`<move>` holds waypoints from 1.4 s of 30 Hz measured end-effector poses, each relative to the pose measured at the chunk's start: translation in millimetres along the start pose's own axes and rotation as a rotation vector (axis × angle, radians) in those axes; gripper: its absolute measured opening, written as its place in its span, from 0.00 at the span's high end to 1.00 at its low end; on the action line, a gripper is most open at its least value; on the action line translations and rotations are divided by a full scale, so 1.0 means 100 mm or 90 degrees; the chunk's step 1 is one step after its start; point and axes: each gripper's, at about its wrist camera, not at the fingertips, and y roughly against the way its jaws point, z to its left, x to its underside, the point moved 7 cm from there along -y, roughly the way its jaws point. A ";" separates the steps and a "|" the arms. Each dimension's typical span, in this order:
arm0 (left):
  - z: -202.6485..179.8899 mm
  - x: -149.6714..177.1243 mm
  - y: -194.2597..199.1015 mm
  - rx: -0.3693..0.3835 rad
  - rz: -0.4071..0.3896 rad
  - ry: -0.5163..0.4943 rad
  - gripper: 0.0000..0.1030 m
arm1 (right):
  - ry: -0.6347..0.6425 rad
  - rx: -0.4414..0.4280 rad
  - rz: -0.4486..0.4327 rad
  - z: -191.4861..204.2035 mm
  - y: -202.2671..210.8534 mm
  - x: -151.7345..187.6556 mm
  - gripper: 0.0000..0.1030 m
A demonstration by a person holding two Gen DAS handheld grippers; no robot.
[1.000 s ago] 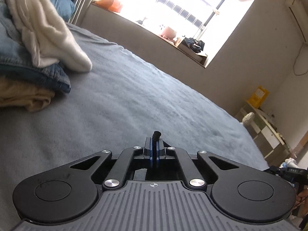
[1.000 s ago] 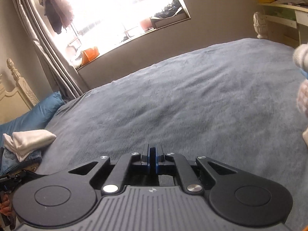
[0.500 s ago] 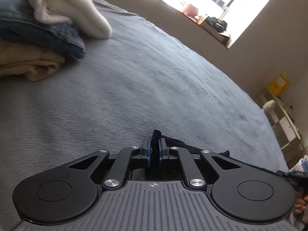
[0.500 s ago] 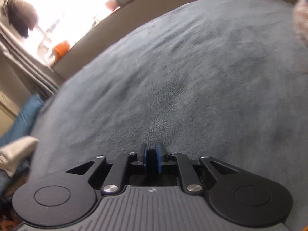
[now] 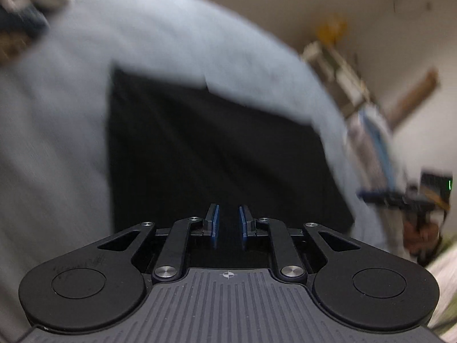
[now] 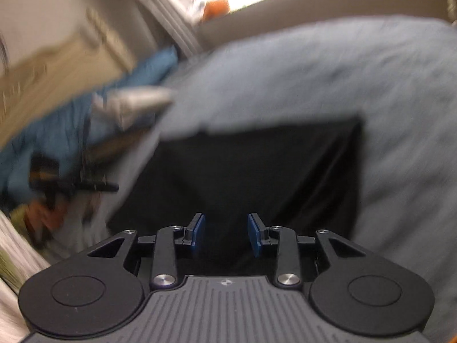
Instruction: Fold clothes
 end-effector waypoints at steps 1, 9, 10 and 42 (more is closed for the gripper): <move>0.02 0.10 -0.05 -0.011 0.016 -0.009 0.87 | 0.014 -0.002 0.020 0.08 -0.06 0.11 0.66; 0.61 0.57 0.36 -0.066 0.003 0.112 0.87 | -0.058 0.150 0.039 -0.54 0.30 0.72 0.81; 0.65 0.60 0.44 -0.072 -0.004 0.124 0.87 | -0.064 0.174 0.035 -0.57 0.39 0.72 0.80; 1.16 0.41 0.87 -0.065 -0.149 0.327 0.84 | 0.586 -0.103 0.110 2.89 -1.53 0.50 0.56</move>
